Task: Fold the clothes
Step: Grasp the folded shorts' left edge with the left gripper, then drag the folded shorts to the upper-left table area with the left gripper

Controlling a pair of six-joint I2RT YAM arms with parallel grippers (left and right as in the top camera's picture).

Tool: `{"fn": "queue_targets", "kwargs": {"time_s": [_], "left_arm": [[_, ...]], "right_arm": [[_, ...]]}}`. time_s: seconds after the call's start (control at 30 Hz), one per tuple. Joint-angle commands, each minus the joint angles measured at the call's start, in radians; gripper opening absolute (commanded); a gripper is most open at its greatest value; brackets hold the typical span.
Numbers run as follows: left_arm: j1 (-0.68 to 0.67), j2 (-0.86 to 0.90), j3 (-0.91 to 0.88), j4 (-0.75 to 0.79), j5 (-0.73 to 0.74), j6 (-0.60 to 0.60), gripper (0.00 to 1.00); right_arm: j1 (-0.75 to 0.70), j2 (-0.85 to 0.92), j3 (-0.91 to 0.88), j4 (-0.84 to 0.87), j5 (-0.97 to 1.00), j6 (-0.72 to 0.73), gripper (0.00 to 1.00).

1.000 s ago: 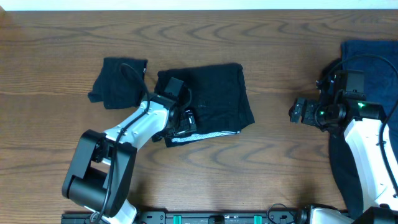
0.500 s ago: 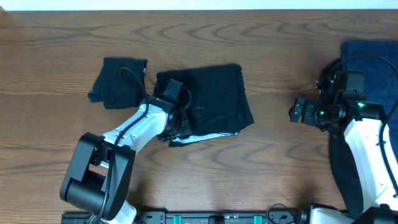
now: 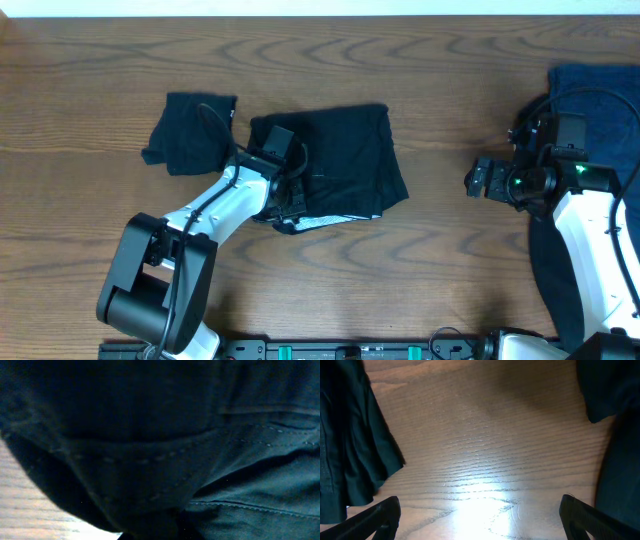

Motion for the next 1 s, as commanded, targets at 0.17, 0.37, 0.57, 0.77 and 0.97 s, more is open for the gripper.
{"fn": "queue_targets", "kwargs": {"time_s": [0.17,0.37,0.57,0.77,0.97], "left_arm": [[-0.002,-0.044,0.084,-0.016,-0.193,0.210,0.06],[-0.002,-0.147,0.151,-0.020,-0.395,0.232,0.06],[0.015,-0.232,0.198,0.008,-0.514,0.321,0.06],[0.103,-0.265,0.198,0.037,-0.589,0.365,0.06],[0.222,-0.265,0.198,0.112,-0.589,0.417,0.06]], "right_arm": [[-0.006,0.000,0.003,-0.001,0.005,-0.014,0.99],[-0.006,0.000,0.003,-0.001,0.006,-0.014,0.99],[-0.006,0.000,0.003,-0.001,0.006,-0.014,0.99],[-0.006,0.000,0.003,-0.001,0.005,-0.014,0.99],[-0.006,0.000,0.003,-0.001,0.005,-0.014,0.99]]}}
